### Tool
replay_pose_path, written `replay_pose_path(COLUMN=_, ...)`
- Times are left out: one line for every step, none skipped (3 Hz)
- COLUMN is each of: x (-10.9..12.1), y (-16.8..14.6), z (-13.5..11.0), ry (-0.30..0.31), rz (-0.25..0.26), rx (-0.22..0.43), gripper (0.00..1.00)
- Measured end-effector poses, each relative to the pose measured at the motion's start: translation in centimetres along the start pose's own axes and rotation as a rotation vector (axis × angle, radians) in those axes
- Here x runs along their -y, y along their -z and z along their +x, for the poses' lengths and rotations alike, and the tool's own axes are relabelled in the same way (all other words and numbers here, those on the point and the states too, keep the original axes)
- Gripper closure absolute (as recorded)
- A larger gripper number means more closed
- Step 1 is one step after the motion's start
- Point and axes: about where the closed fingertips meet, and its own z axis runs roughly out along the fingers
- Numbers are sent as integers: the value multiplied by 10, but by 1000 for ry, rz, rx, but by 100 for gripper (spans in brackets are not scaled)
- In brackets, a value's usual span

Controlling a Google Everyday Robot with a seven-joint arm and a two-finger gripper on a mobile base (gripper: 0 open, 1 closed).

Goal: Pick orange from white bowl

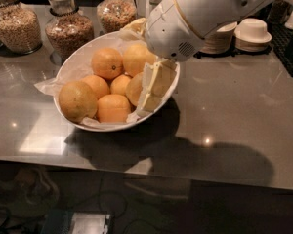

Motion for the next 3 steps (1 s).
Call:
replay_pose_path(x=6, y=-26, z=-48, ry=110, rz=-54, rx=135, gripper=0)
replay_pose_path(x=13, y=-56, z=-100, ry=216, rz=-132, rx=267, gripper=0)
replay_pose_path(x=18, y=-89, z=-133, ry=260, rz=-184, rx=378, gripper=0)
